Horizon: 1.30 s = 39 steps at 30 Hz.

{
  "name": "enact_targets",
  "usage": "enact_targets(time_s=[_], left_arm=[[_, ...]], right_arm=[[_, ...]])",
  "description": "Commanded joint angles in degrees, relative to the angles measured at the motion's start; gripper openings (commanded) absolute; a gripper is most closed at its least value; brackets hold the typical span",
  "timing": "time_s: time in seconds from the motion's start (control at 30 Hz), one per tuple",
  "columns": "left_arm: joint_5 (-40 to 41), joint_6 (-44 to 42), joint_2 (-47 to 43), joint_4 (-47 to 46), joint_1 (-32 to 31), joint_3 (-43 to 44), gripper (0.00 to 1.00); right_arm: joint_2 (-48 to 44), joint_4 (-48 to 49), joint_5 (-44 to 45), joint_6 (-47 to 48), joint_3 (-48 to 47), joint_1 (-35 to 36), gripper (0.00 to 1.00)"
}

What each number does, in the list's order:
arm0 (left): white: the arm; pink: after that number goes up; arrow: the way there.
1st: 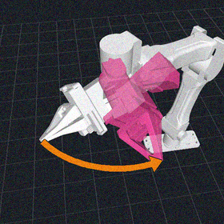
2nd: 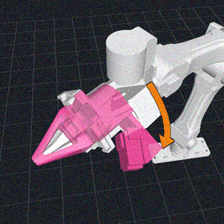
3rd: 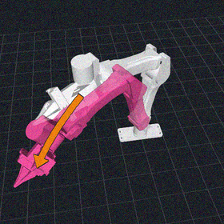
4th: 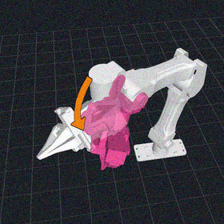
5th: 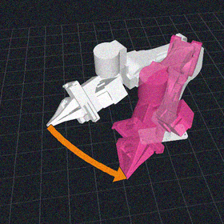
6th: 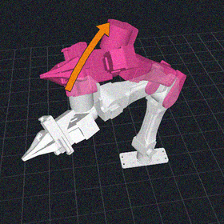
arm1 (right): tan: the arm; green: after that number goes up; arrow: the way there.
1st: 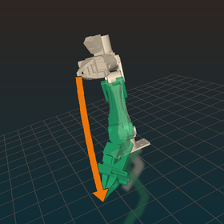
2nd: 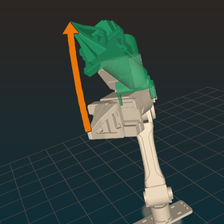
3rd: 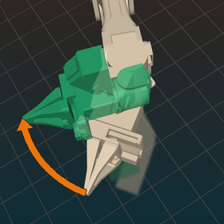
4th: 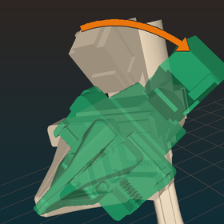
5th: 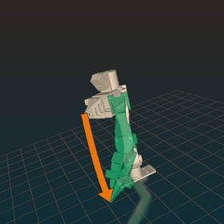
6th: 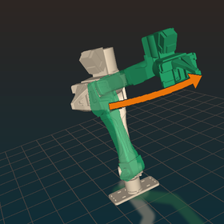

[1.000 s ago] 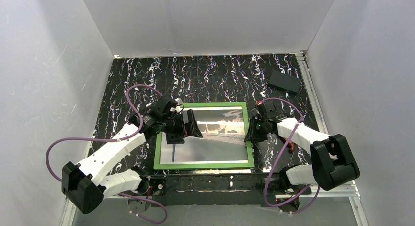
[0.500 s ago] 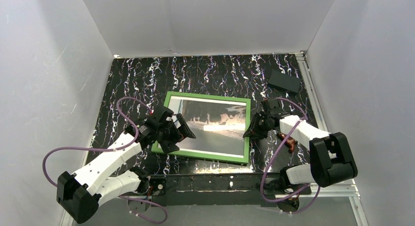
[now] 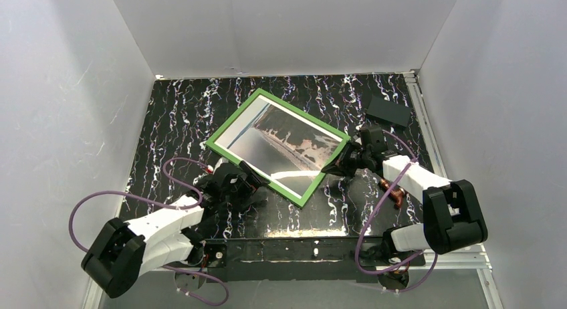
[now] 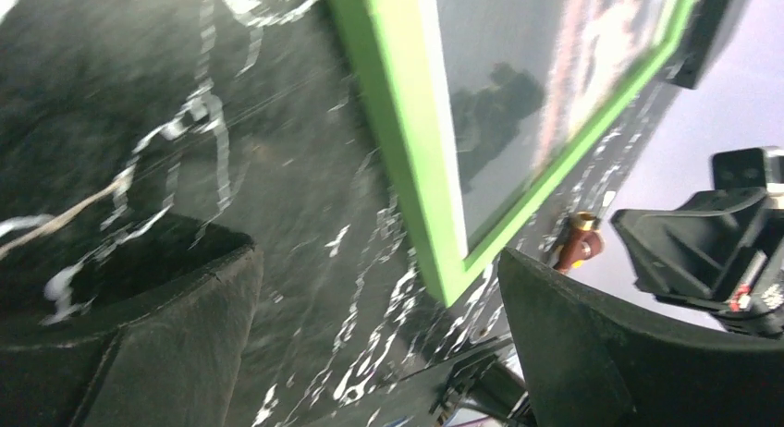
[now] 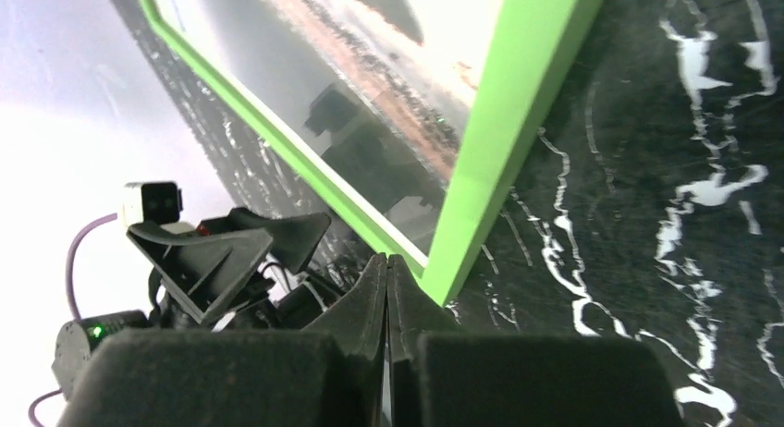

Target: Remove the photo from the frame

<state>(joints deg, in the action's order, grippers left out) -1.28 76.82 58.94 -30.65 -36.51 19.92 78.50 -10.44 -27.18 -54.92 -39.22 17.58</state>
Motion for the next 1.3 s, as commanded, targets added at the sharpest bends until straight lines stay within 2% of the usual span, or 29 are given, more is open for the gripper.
enact_targets(time_s=[0.0,0.07,0.17,0.2,0.27,0.33,0.43,0.57,0.73,1.0,1.07,1.2,1.27], left_arm=[[2.22,1.22,3.02,-14.38,-0.27,-0.62,1.00],[1.87,1.37,4.26,-15.42,-0.31,-0.69,1.00],[1.49,-0.21,4.27,-15.12,-0.31,-0.65,1.00],[1.50,-0.57,3.72,-13.30,-0.31,-0.47,1.00],[2.37,-1.16,1.96,-9.53,-0.30,-0.16,1.00],[3.34,-1.76,0.85,-6.97,-0.25,0.03,1.00],[4.49,-2.41,-0.02,-2.11,-0.27,1.16,1.00],[4.63,-2.33,0.21,-1.41,-0.31,1.27,1.00],[3.82,-1.95,1.26,-2.29,-0.26,1.17,1.00],[3.44,-0.51,4.11,-5.56,-0.25,0.74,1.00],[3.01,-0.48,5.19,-7.22,-0.25,0.73,1.00],[2.83,-0.59,5.99,-8.86,-0.21,0.33,1.00],[2.70,-0.46,5.93,-10.11,-0.20,-0.28,1.00]], right_arm=[[-2.05,5.30,-4.86,-3.48,-0.42,-0.09,0.01],[-2.36,5.50,-4.69,-3.04,-0.18,-0.04,0.01],[-3.10,-5.96,5.89,6.90,-5.30,1.77,0.01],[-2.87,-8.63,8.95,8.80,-6.56,2.54,0.06],[-1.12,-10.68,9.89,9.82,-7.84,3.23,0.25],[-0.22,-9.71,10.57,7.19,-7.26,4.49,0.39],[2.24,-9.41,14.41,2.86,-7.38,8.12,0.49],[6.81,-13.91,21.30,0.01,-11.54,12.14,0.53],[10.57,-14.86,24.27,-1.94,-12.93,14.09,0.54],[14.94,-14.98,26.42,-4.08,-13.16,16.97,0.43],[15.52,-13.86,25.78,-4.47,-12.41,17.11,0.34],[11.90,-13.08,23.89,-5.35,-11.42,17.13,0.05],[9.26,-12.89,22.18,-5.68,-11.67,17.06,0.01]])
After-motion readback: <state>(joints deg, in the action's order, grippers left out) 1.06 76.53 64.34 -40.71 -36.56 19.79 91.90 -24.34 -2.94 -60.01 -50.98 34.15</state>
